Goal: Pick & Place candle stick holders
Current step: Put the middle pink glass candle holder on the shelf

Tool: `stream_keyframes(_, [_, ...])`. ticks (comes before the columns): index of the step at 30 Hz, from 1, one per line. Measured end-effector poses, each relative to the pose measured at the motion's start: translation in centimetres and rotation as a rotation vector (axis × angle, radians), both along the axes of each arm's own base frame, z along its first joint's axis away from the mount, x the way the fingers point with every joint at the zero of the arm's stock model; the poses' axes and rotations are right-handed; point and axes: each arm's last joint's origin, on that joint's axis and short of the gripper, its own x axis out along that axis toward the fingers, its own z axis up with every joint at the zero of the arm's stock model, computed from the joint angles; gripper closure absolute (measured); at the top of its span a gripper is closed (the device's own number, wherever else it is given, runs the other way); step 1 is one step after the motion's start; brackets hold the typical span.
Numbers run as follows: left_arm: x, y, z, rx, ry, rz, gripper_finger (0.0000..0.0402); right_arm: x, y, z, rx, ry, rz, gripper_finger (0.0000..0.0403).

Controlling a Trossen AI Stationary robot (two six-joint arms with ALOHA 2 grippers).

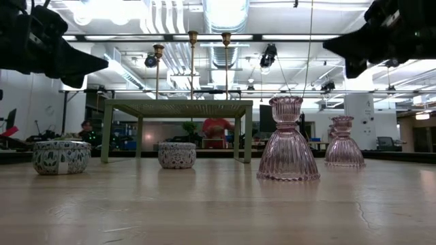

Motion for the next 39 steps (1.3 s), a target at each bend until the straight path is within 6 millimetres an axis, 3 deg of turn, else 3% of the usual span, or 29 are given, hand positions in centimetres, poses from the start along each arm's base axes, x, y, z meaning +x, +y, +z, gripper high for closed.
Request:
stream_keyframes(6, [0.0, 0.0, 0.0, 0.0, 0.001, 0.0, 0.039, -0.1, 0.0, 1.2, 0.247, -0.137, 0.042, 0.0394])
stream_keyframes(16, [0.0, 0.0, 0.0, 0.0, 0.001, 0.0, 0.039, 0.9, 0.3, 1.9, 0.368, -0.06, 0.108, 0.0394])
stream_keyframes(26, [0.0, 0.0, 0.0, 0.0, 0.002, 0.0, 0.039, 4.6, 1.7, 4.1, 0.471, 0.375, 0.105, 0.0388])
stream_keyframes(30, [0.0, 0.0, 0.0, 0.001, 0.002, 0.0, 0.039, 6.5, 3.5, 5.4, 0.452, 0.509, 0.138, 0.0365])
stream_keyframes(35, [0.0, 0.0, 0.0, 0.001, 0.002, 0.0, 0.039, 8.6, 5.2, 7.6, 0.414, 0.63, 0.055, 0.0324])
stream_keyframes(39, [0.0, 0.0, 0.0, 0.001, 0.002, 0.0, 0.039, 9.0, 5.5, 8.8, 0.352, 0.832, 0.004, 0.0297])
